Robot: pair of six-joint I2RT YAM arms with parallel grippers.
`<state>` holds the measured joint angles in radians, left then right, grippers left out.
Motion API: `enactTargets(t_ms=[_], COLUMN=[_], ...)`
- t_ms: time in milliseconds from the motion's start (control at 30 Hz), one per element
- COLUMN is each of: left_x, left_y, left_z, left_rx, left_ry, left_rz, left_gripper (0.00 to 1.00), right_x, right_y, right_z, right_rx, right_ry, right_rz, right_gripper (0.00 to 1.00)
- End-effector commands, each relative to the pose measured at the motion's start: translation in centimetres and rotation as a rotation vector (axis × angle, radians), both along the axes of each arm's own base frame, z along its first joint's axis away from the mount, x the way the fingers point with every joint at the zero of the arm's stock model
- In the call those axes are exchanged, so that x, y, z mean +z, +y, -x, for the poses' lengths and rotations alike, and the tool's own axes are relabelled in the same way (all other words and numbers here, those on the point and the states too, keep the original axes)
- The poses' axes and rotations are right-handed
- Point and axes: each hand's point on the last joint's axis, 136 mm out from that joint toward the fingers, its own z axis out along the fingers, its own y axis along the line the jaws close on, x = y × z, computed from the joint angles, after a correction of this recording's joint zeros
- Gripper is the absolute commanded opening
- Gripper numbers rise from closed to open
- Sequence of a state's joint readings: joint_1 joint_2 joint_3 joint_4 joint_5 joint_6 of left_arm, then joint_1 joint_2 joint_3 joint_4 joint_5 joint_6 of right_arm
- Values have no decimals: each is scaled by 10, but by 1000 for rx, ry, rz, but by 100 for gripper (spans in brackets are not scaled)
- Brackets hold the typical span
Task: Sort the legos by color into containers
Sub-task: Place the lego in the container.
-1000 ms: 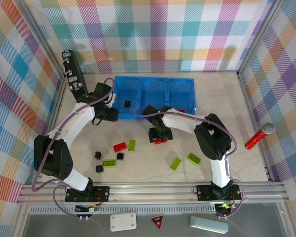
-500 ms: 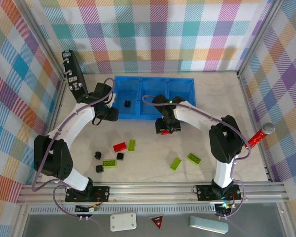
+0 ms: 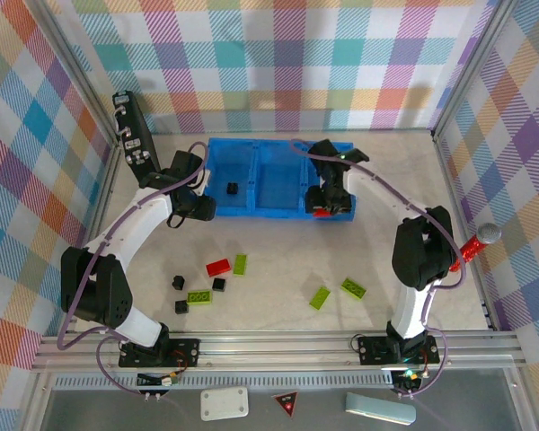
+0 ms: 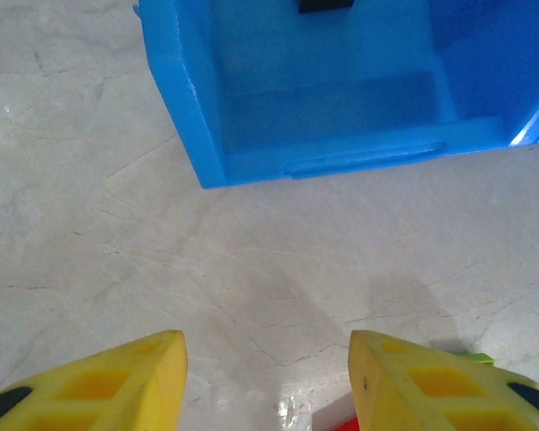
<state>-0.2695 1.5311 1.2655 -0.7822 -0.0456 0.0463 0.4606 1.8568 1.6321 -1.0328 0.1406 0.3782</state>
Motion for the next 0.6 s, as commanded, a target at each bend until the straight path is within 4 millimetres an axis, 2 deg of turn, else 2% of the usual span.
enactTargets(t_ms=[0,267,567], left_x=[6,4,-2], left_y=[8,8,7], left_z=[2,1,-1], left_rx=[6,9,9], left_ry=[-18,-12,7], left_rz=[-6,-2,8], left_gripper=[51,51,51], right_x=[2,0,-23], right_y=[-7,-12,-12], right_z=[-14,-59,-91], right_rx=[11,-24,-25], right_ry=[12,-7,17], right_rz=[2,-30,-21], right_gripper=[69,69,68])
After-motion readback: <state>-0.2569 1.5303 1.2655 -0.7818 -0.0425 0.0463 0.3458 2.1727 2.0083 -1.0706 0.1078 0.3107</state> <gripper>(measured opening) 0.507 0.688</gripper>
